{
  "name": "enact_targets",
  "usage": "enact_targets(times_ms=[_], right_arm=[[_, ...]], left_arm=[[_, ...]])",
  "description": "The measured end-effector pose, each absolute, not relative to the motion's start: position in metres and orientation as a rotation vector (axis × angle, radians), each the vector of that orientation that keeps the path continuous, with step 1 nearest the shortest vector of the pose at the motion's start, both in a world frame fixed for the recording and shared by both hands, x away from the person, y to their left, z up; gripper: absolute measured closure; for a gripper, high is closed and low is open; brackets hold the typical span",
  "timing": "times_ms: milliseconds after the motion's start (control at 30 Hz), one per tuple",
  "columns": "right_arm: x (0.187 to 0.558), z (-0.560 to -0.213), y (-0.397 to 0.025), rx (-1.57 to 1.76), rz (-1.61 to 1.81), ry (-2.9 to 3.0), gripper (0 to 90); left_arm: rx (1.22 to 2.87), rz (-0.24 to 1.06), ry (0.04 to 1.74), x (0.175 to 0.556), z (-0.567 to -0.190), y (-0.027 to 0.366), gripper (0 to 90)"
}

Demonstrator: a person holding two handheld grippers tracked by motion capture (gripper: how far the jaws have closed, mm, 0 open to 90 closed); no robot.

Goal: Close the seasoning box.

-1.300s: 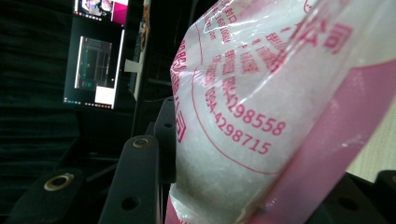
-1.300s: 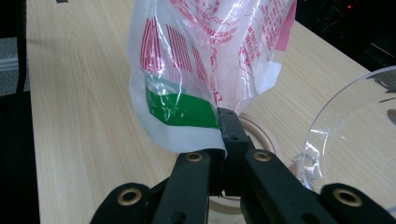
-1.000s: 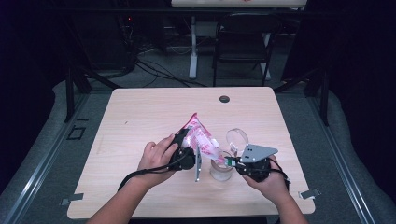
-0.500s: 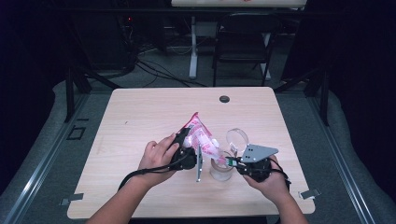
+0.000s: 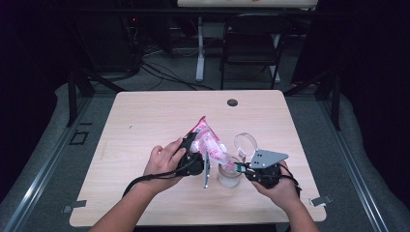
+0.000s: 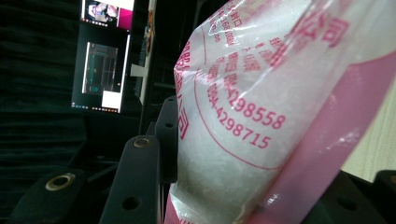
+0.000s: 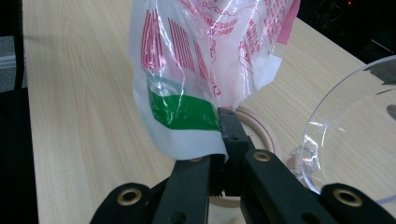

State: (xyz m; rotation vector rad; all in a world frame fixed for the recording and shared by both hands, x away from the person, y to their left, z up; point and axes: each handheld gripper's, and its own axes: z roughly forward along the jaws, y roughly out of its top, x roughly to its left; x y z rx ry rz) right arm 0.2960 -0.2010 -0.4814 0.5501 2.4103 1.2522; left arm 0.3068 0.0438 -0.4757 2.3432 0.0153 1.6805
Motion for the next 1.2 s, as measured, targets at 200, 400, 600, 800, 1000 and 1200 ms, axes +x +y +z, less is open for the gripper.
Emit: enact_targets(times_ms=[200,400,600,800,1000,1200], right_arm=[[0.2960,-0.4815,-0.2011,0.550,1.251,2.411,90.0],[0.2959,-0.4816,-0.2008,0.551,1.252,2.410,90.0],[0.2959,-0.4816,-0.2008,0.548,1.247,2.411,90.0],[0.2958,-0.4815,-0.2009,0.547,1.241,2.413,90.0],[0.2959,-0.4821,-0.2004,0.549,1.246,2.411,90.0],[0.2959,-0.4822,-0.2006,0.548,1.241,2.412,90.0]], left_arm=[[2.343,1.683,0.012,0.3067,-0.4755,0.0437,63.1],[2.344,1.684,0.010,0.3065,-0.4749,0.0438,63.1],[2.337,1.694,0.004,0.3062,-0.4745,0.0437,63.1],[2.337,1.695,0.002,0.3064,-0.4743,0.0435,63.1],[2.341,1.694,0.003,0.3062,-0.4743,0.0434,63.2],[2.340,1.696,0.001,0.3061,-0.4741,0.0429,63.3]])
